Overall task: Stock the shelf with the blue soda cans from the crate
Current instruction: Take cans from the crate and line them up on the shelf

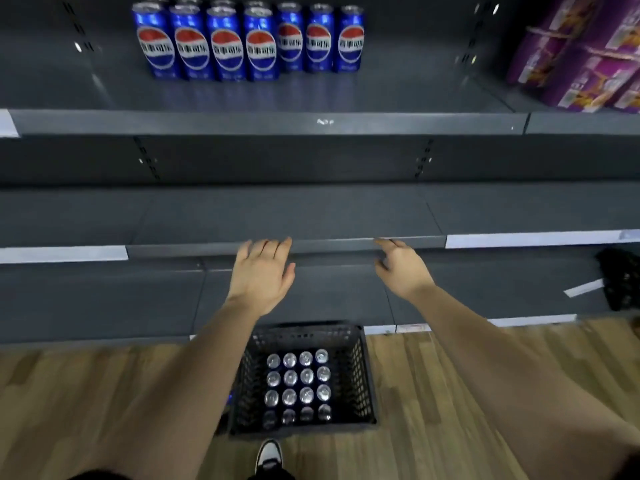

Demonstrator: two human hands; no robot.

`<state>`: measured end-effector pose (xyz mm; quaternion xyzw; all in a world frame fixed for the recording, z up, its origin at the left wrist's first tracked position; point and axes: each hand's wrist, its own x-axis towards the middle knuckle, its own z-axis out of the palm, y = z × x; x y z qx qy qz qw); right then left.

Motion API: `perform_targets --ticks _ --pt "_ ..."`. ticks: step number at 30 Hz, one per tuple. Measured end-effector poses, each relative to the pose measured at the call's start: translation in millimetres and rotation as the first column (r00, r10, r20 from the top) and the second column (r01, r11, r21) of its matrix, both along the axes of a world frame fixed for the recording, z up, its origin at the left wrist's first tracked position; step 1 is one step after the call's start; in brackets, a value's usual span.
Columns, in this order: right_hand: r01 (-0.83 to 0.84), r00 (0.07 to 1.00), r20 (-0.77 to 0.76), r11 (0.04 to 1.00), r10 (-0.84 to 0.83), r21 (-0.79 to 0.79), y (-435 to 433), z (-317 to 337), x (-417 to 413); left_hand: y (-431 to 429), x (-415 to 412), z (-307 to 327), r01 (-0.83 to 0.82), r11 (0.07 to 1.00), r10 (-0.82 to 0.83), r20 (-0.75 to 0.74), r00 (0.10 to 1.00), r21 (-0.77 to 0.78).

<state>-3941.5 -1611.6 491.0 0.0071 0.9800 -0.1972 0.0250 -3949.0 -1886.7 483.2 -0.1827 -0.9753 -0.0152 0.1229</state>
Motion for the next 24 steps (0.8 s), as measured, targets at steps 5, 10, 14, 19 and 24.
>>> perform_targets --ticks 5,10,14,19,24 --pt "-0.005 0.983 0.181 1.0 0.007 -0.011 2.8 -67.6 20.7 5.7 26.5 -67.5 -0.006 1.0 0.009 0.101 0.995 -0.03" --pt "0.017 0.963 0.27 0.997 0.004 -0.077 -2.3 -147.6 23.2 1.2 28.4 -142.3 -0.004 0.999 0.012 0.203 0.979 -0.042" --pt "0.037 0.944 0.329 0.994 -0.002 -0.1 -1.9 -233.2 16.7 -1.8 21.0 -218.0 -0.012 0.998 0.025 0.246 0.969 -0.056" --pt "0.101 0.915 0.403 0.982 -0.029 -0.158 -0.8 -361.5 6.8 0.3 10.6 -335.9 -0.015 0.998 0.034 0.288 0.957 -0.067" --pt "0.145 0.891 0.451 0.973 -0.049 -0.18 3.9 -491.3 1.6 3.0 4.9 -457.3 -0.005 0.997 0.027 0.304 0.952 -0.072"
